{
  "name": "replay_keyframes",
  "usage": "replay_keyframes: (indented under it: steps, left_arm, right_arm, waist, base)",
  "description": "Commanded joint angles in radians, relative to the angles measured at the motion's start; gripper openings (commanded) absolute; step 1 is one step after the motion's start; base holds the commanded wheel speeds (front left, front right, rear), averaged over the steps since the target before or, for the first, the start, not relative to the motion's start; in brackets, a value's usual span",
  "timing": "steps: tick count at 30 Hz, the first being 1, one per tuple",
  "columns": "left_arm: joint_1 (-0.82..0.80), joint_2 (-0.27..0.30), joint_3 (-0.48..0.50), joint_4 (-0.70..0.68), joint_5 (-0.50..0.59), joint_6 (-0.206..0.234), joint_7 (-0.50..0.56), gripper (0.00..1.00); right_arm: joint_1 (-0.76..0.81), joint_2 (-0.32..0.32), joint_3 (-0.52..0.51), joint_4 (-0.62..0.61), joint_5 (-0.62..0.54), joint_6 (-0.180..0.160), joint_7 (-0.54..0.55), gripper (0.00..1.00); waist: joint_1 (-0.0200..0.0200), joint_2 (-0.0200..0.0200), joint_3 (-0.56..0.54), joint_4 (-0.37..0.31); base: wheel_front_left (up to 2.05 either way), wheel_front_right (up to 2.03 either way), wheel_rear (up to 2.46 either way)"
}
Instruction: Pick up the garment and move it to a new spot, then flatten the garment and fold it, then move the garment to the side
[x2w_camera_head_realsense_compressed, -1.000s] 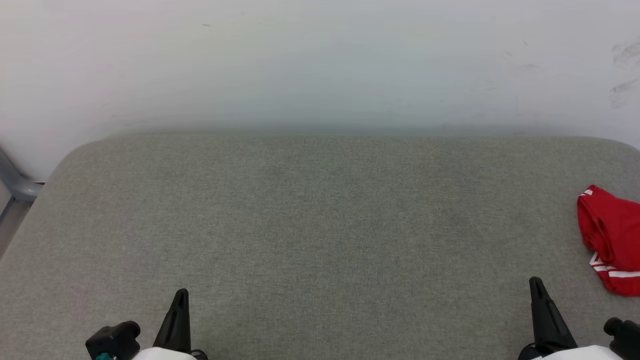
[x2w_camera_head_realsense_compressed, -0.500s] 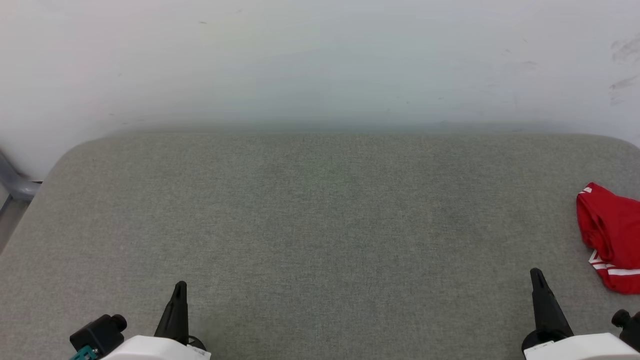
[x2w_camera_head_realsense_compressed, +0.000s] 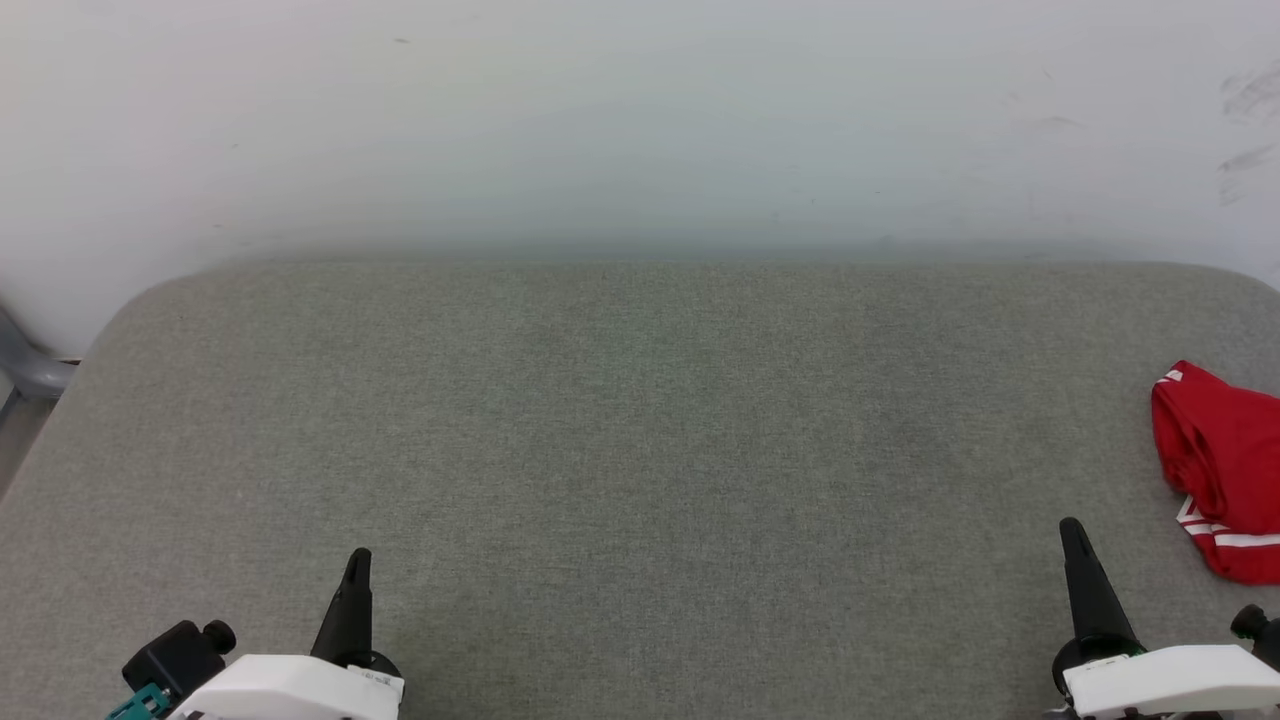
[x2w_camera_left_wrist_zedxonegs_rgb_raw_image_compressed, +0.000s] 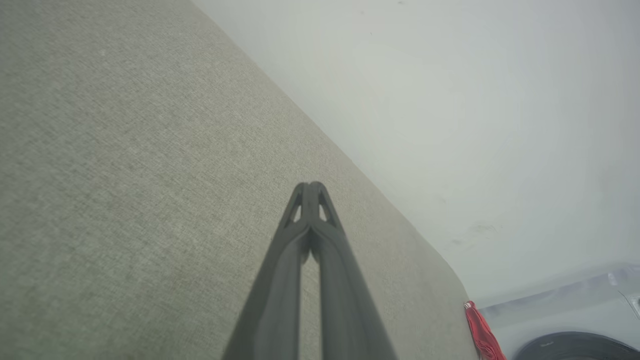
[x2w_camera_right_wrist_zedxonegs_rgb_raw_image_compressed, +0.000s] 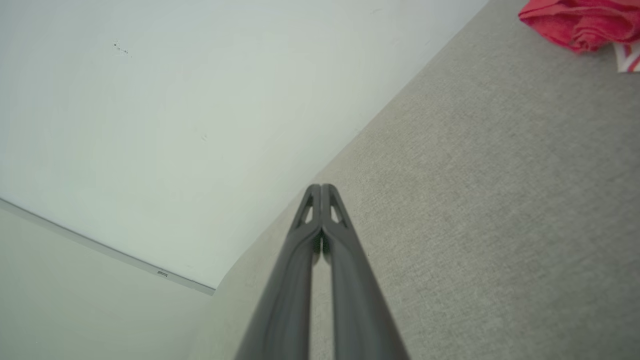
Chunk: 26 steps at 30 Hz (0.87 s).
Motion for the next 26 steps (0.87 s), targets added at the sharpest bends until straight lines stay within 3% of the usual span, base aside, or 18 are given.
replay_keyframes:
  steps: [1,26]
  left_arm:
    - [-0.030,0.003,0.007,-0.007,-0.033,-0.010,0.007,0.00]
    - [-0.078,-0.003,0.035,0.023,-0.318,-0.027,0.077,0.00]
  right_arm:
    - [-0.026,-0.009,-0.003,-0.004,0.033,0.000,0.007,0.00]
    - [-0.077,-0.008,-0.013,0.029,0.293,0.000,0.077,0.00]
  waist:
    - [-0.0001,0.0000,0.001,0.000]
    - [-0.0001,0.0000,0.011,-0.007]
  base:
    - [0.00,0.00,0.00]
    - [0.00,0.00,0.00]
